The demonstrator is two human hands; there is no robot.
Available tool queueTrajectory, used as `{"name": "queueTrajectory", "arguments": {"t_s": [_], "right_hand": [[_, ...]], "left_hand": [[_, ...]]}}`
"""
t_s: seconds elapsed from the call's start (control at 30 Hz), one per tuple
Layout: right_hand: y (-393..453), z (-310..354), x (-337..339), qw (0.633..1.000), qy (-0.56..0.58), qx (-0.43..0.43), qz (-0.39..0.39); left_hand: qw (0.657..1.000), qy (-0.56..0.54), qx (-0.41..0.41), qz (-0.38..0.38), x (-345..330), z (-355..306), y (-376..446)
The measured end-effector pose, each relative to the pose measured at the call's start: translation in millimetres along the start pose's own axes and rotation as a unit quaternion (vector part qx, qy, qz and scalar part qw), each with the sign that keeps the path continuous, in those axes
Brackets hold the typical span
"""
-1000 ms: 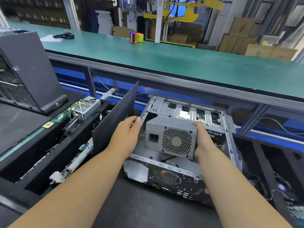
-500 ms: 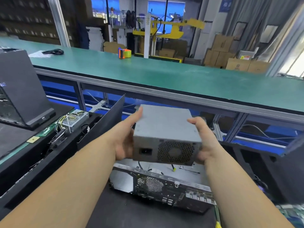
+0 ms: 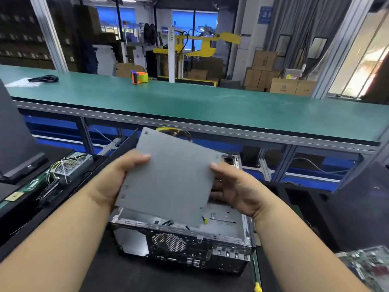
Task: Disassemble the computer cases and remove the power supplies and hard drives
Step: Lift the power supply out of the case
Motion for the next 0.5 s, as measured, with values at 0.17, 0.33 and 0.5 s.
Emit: {"name": "queueTrajectory", "arguments": {"t_s": [0.17,0.33,0.5], "right_hand": [[-1.1,-5.3,-3.5,0.998,-0.062,-0.004,0.007],[2.4,-6.4,1.0,0.999,-0.041,-0.004,-0.008],[-3.8,7.3,32.0,0.997,-0.027,0.026,-0.068]], "left_hand": [[0.991,0.106,-0.081,-0.02,15.3,-14.5,-15.4],[0.984,0.132,-0.11,-0.056,22.0,-9.0,-24.6],[0.982,0.098,-0.152,-0.057,40.0,-15.0,-29.7]]}}
Point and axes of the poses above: each hand's wrist, its own y-axis towards the middle knuckle, its own x-axis out of the back of the hand, z = x × y, the point moved 5 cm from there along y, towards the middle knuckle, and after that the axes turned 9 degrees about y, right-handed, at the moved point
